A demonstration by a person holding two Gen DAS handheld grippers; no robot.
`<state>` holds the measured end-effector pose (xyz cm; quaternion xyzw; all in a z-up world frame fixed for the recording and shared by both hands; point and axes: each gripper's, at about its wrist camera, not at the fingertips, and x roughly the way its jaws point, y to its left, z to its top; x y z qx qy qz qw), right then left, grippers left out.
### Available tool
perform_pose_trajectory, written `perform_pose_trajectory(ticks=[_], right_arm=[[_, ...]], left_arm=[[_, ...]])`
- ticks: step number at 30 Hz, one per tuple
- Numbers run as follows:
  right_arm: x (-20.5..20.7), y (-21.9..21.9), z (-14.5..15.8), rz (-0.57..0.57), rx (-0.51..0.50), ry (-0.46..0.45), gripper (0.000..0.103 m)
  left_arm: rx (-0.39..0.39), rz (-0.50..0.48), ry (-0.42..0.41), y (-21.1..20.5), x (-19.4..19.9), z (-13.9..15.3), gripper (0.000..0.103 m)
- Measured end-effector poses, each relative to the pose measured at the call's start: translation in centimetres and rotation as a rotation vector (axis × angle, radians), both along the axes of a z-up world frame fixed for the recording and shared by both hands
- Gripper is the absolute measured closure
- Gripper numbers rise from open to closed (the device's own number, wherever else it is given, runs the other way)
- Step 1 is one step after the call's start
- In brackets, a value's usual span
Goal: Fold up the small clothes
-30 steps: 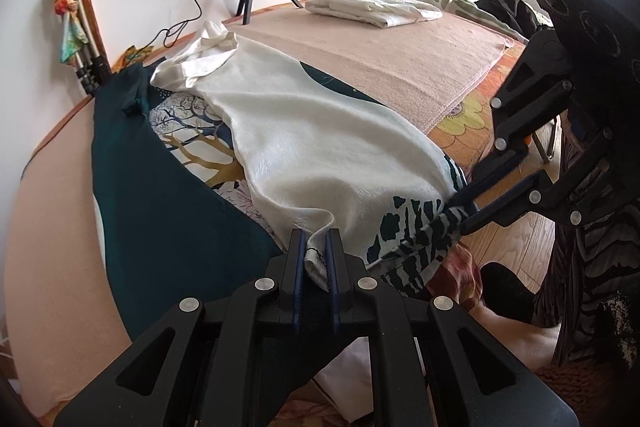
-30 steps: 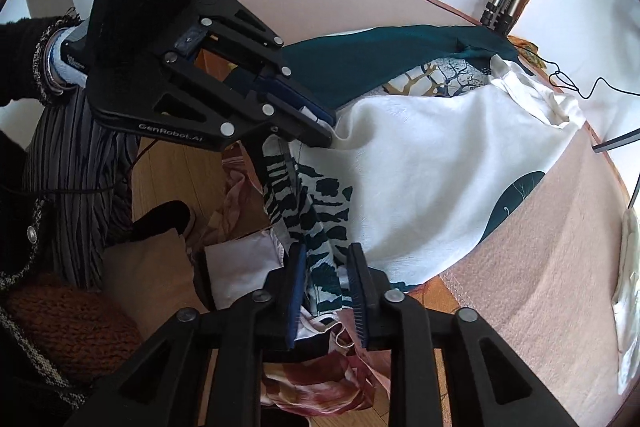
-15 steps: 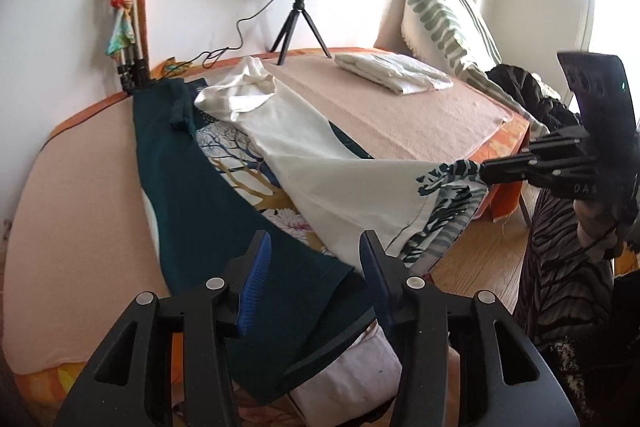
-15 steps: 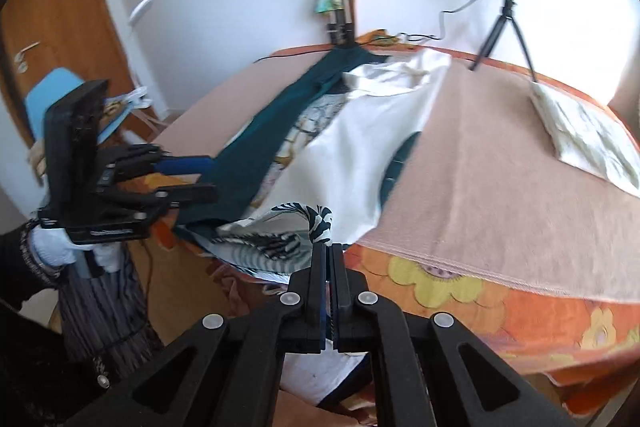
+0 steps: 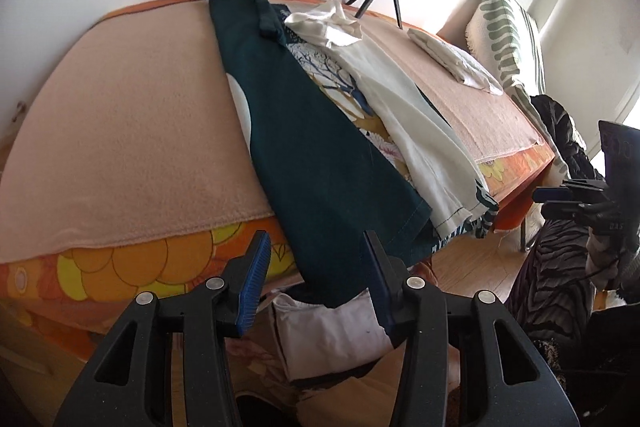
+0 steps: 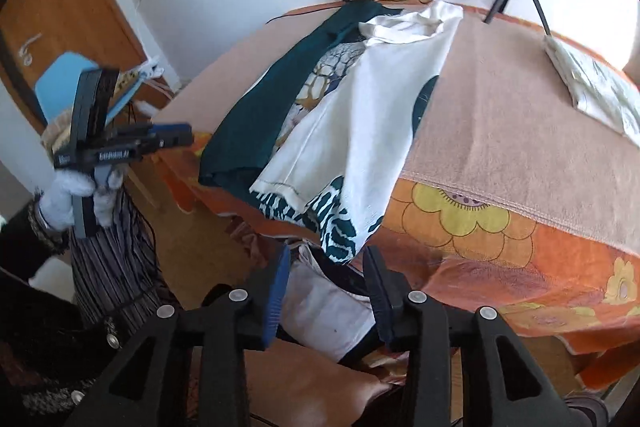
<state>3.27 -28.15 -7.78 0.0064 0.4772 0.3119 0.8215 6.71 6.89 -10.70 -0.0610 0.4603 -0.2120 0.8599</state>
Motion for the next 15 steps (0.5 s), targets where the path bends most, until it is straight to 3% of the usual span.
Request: perform_pose_trajectory(ticks=[7, 10, 13, 15], right_arm=[[4.8, -1.0, -5.4, -0.065, 0.141, 0.270, 0.062], [5.5, -0.3, -6.8, -0.064, 0.159, 0.308, 0.062], [5.7, 0.4, -7.8, -0.049, 0.195, 0.347, 0.063], [6.0, 0.8, -8.2, -0.040, 0.224, 0.364, 0.071]], left_arm=[[-0.101, 0.038, 0.110, 0.2, -0.4, -1.8, 0.058], [-0.153, 0.037, 0.124, 0.3, -0.2, -1.7, 0.045], [-0.162, 0.036, 0.138, 0.3, -0.1, -1.8, 0.045], [-0.205, 0.040, 0.163, 0.7, -0.1, -2.0, 0.048]])
